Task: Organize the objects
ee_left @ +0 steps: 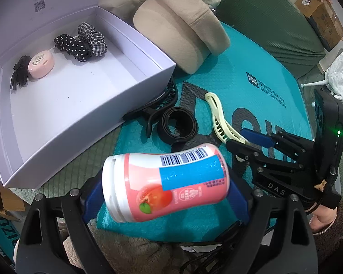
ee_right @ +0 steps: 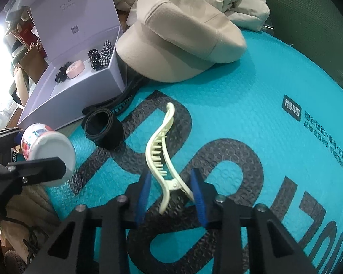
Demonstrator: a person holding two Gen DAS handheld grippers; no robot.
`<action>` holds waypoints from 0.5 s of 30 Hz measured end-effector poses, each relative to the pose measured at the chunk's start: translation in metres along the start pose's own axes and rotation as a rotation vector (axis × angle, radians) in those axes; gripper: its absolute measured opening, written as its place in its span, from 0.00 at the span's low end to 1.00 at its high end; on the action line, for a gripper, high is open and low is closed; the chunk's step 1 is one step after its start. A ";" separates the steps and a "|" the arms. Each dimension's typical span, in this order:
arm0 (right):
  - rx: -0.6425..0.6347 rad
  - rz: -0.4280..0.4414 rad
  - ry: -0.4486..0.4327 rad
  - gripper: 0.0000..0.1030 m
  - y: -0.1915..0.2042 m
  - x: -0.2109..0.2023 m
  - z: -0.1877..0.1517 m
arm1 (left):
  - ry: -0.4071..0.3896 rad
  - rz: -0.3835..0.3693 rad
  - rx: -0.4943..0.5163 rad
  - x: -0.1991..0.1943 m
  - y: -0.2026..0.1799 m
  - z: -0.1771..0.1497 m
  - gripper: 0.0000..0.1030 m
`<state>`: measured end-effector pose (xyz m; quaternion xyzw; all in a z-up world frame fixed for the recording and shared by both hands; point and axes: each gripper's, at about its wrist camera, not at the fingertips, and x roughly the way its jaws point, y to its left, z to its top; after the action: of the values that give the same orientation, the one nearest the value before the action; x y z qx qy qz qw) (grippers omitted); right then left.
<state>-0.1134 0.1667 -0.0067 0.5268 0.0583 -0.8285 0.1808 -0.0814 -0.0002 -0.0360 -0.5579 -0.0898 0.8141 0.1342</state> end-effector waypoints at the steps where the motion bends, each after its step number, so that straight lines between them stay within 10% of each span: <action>1: 0.000 -0.008 0.003 0.31 0.000 0.000 -0.001 | 0.001 0.002 0.001 0.000 0.000 0.000 0.87; 15: -0.004 0.023 0.014 0.26 0.008 -0.013 -0.011 | -0.007 0.042 0.046 0.004 -0.010 0.000 0.87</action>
<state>-0.0956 0.1654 0.0011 0.5328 0.0554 -0.8225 0.1909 -0.0815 0.0109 -0.0368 -0.5535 -0.0601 0.8205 0.1295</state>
